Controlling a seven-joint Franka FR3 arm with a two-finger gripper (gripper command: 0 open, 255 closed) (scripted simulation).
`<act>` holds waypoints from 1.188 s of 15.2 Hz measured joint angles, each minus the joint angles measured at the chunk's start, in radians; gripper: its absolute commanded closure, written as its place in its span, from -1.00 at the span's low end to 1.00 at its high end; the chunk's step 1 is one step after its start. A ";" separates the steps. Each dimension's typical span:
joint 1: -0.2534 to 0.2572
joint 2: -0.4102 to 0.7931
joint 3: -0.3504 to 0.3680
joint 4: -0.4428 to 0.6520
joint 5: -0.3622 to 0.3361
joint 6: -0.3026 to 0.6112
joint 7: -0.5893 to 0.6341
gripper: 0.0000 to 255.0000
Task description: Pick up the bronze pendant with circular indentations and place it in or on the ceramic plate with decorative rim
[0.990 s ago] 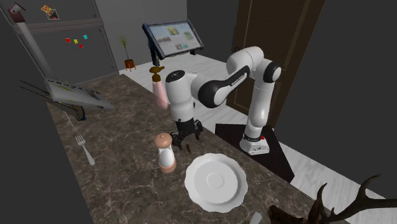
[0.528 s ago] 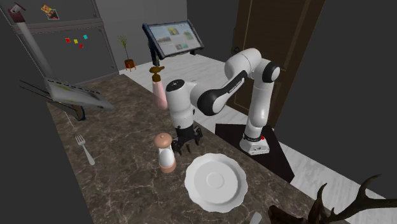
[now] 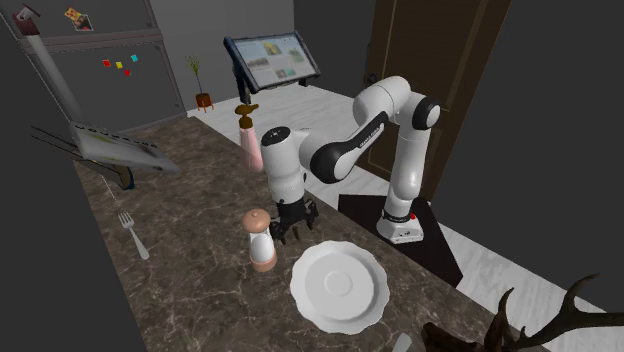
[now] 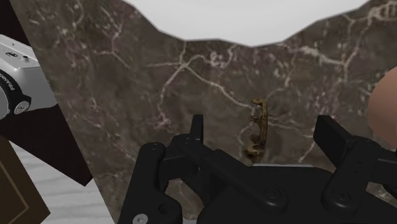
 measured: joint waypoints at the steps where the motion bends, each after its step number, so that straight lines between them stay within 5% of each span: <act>1: 0.000 0.000 0.000 0.000 0.000 0.000 0.000 1.00; 10: 0.000 0.000 0.000 0.000 0.000 0.000 0.000 1.00; 18: 0.003 0.004 0.002 0.095 -0.003 -0.092 0.007 1.00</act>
